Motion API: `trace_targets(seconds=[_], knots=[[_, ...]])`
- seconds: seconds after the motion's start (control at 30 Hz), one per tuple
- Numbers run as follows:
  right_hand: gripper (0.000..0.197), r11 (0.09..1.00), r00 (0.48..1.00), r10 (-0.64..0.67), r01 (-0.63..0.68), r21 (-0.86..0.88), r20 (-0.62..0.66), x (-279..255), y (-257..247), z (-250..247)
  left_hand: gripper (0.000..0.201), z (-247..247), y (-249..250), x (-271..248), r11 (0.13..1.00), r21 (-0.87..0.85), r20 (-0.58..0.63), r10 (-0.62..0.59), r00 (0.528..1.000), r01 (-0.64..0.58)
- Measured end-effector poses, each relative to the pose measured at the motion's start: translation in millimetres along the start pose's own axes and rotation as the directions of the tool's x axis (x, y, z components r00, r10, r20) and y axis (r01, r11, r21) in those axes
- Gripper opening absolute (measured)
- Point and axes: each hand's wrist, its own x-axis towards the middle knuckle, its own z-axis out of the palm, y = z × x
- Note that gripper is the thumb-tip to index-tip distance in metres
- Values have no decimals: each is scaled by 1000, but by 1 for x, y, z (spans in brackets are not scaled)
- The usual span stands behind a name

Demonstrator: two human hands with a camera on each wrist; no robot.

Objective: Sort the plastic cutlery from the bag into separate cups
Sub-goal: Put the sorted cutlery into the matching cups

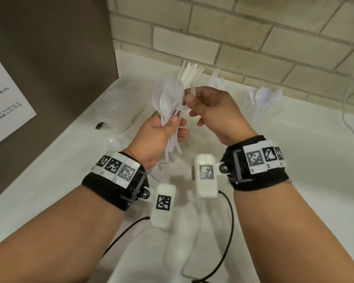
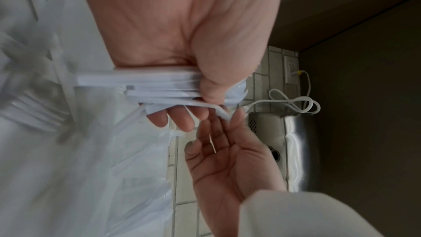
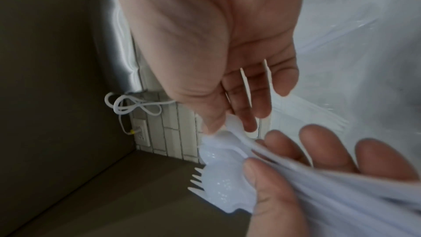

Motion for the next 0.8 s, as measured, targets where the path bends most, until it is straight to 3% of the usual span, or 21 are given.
trace_targets(seconds=[0.17,0.3,0.43,0.57,0.8], knots=[[21,976,988,48,-15,219,-146,-7,-2,1,15,0,-2,-2,999,-19,25,-40,999,41],[19,917,983,44,31,398,-178,-8,-10,2,11,-2,-3,-3,994,111,3,12,1000,-12],[4,948,987,10,41,316,-158,-9,-14,4,11,-1,-1,-5,987,158,8,39,999,-40],[15,972,996,-30,48,229,-84,-12,-10,4,11,-2,1,-5,997,75,12,8,1000,-9],[32,979,989,-60,85,183,-135,-12,-5,4,14,-1,2,-5,999,-15,38,-48,998,49]])
